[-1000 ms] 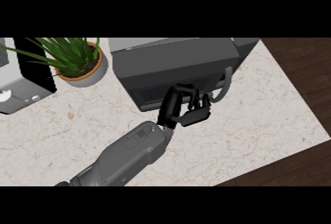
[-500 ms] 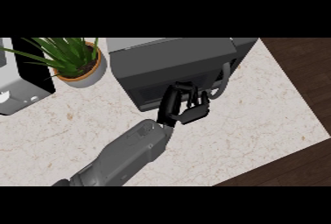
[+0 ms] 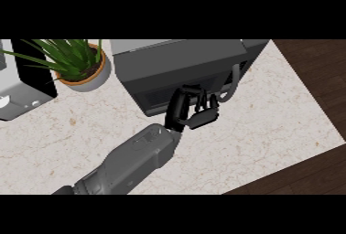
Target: Pick up the milk, place it into the microwave and close the microwave
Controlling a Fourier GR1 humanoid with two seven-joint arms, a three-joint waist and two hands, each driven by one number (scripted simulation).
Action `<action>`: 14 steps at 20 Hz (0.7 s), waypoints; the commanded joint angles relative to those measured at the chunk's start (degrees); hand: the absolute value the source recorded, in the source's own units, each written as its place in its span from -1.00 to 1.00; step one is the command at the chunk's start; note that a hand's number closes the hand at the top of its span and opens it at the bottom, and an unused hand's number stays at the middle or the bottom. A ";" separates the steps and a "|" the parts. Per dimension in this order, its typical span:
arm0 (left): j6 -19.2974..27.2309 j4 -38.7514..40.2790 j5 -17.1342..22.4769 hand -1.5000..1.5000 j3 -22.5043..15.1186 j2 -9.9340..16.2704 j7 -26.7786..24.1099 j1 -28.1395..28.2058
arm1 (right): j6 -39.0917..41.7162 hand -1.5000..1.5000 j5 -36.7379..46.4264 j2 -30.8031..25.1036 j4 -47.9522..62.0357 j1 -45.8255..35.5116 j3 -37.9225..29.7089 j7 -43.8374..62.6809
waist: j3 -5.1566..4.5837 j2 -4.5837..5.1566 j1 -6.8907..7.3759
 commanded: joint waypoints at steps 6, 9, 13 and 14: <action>-0.35 4.30 2.51 1.00 2.79 0.04 -1.34 -6.51 | 0.82 -1.00 0.83 -2.93 2.73 -2.10 -1.39 -0.42 | -0.04 0.76 0.09; -0.30 4.84 3.40 1.00 2.75 0.04 -1.39 -7.46 | 2.07 -1.00 -0.52 -2.62 4.35 -2.20 -1.05 -0.34 | 0.08 0.83 0.13; -0.91 5.33 4.06 1.00 1.82 0.04 -2.33 -7.45 | 2.48 -1.00 -2.45 -2.21 6.79 -3.16 -1.62 -0.44 | 0.19 1.14 0.41; -1.20 5.52 4.34 1.00 1.87 0.04 -2.28 -7.79 | 2.46 -1.00 -2.52 -2.40 7.30 -3.31 -1.95 -0.59 | 0.22 1.07 0.54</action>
